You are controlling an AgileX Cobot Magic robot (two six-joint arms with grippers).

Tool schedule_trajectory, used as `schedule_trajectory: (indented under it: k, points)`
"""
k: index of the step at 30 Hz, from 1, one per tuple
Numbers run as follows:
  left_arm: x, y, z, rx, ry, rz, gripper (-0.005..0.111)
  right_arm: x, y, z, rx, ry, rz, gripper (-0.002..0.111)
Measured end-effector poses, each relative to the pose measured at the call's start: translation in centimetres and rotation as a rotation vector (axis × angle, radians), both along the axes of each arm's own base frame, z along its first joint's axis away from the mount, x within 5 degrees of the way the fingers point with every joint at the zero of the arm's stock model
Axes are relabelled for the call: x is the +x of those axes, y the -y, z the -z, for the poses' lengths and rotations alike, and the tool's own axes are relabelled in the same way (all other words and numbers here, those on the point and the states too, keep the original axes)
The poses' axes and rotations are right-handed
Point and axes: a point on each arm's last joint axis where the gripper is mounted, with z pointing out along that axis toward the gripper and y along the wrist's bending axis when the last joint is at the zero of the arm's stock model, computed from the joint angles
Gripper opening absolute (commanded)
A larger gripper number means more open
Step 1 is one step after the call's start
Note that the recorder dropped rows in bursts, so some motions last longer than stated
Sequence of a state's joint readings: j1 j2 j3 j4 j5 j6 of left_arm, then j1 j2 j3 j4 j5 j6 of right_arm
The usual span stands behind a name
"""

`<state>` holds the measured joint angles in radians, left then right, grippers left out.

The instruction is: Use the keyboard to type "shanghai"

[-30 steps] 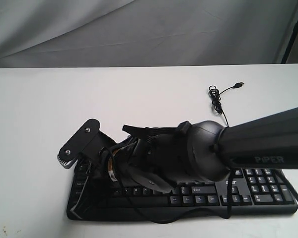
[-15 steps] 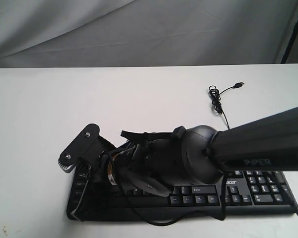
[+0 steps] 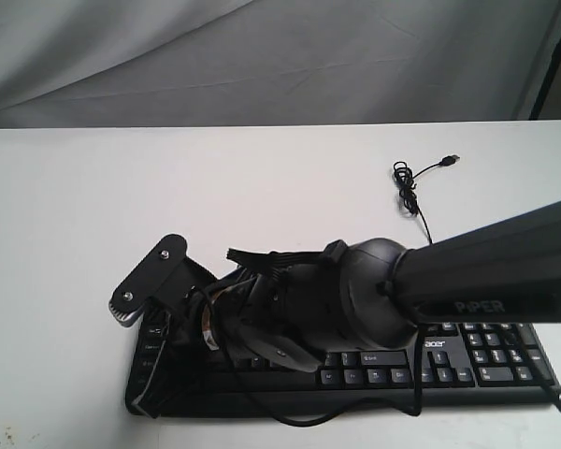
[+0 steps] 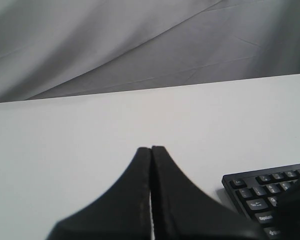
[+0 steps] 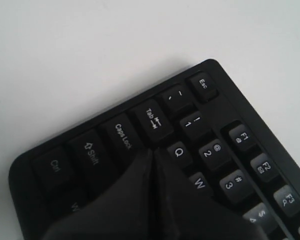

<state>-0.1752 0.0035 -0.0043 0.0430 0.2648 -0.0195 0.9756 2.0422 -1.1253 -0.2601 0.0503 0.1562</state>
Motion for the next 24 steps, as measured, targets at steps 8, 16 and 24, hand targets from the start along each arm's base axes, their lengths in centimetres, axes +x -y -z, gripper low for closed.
schedule_trajectory:
  k: [8, 16, 24]
  points:
    - [0.0, 0.0, 0.0, 0.0, 0.0, 0.0, 0.0, 0.1, -0.2, 0.3, 0.001, -0.001, -0.001, 0.0]
    - [0.0, 0.0, 0.0, 0.0, 0.0, 0.0, 0.0, -1.6, 3.9, -3.0, 0.007, 0.008, 0.025, 0.0]
    - [0.0, 0.0, 0.0, 0.0, 0.0, 0.0, 0.0, -2.4, 10.0, -1.4, 0.009, -0.046, 0.137, 0.0]
